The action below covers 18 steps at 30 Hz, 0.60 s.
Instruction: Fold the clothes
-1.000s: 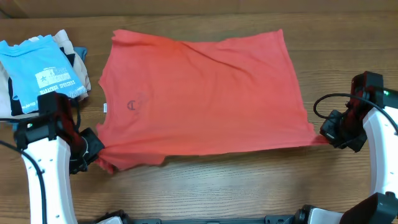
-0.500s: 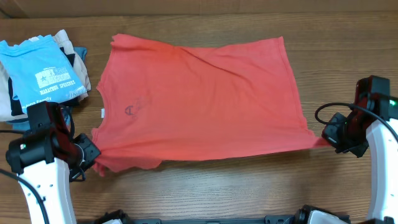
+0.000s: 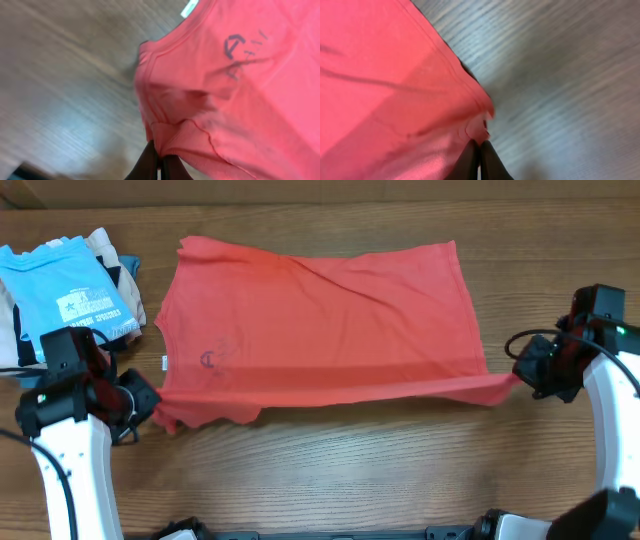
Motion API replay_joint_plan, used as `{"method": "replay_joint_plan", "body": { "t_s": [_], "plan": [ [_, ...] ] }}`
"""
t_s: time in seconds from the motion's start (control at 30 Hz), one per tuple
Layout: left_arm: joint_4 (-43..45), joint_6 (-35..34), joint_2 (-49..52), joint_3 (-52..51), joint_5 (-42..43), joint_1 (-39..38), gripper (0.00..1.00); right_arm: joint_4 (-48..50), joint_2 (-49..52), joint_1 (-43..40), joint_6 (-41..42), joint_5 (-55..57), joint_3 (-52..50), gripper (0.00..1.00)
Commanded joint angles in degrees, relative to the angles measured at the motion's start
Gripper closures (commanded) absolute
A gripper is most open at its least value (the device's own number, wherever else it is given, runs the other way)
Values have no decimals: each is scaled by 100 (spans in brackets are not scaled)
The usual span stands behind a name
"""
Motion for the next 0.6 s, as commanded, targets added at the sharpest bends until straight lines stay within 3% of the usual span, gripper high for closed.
{"method": "replay_joint_plan", "body": {
  "t_s": [0.0,0.33,0.57],
  "plan": [
    [304,-98,422,-52,339,52,96,221,306,-26,-184,-214,-4,96],
    [1390,-55,1497,-55,990,-24,96,966,597,264,-210,-483,-4,96],
    [2107,-59,1847,-55,973,-131,96,1486,688,673,-203,-437,-4,96]
  ]
}}
